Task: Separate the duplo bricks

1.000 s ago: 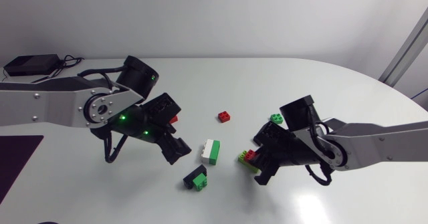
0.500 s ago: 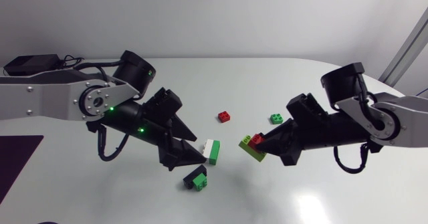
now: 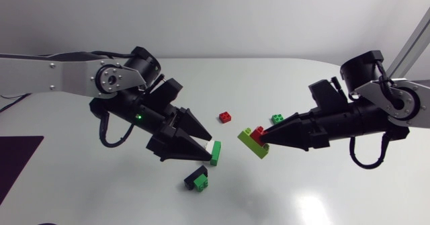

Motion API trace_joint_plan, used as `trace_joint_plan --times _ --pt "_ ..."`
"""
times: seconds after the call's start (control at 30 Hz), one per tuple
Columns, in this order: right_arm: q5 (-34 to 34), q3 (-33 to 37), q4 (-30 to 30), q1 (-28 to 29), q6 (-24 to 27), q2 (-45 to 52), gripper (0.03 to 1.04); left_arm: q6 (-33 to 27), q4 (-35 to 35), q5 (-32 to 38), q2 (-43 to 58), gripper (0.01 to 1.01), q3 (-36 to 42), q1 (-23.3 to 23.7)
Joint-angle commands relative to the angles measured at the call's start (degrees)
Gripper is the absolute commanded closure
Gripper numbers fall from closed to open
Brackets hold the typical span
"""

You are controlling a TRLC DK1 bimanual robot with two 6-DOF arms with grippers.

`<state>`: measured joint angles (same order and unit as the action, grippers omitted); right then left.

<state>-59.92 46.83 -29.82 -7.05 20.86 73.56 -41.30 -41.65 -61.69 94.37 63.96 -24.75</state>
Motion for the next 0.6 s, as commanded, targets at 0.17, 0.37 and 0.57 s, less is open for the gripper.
trace_joint_plan --times 0.17,0.37,0.57 --pt "-2.31 1.07 -0.76 -0.86 -0.74 2.29 0.69 -4.58 -2.82 -5.28 6.71 0.049 5.82 -1.26" --pt "-3.18 3.62 -0.32 -1.74 -0.91 5.98 0.69 -4.84 -4.23 -6.42 8.2 0.049 8.9 -3.2" --pt "-4.85 4.85 0.64 -1.92 -1.61 8.35 0.69 -5.11 -4.49 -6.51 11.8 0.049 11.71 -3.11"
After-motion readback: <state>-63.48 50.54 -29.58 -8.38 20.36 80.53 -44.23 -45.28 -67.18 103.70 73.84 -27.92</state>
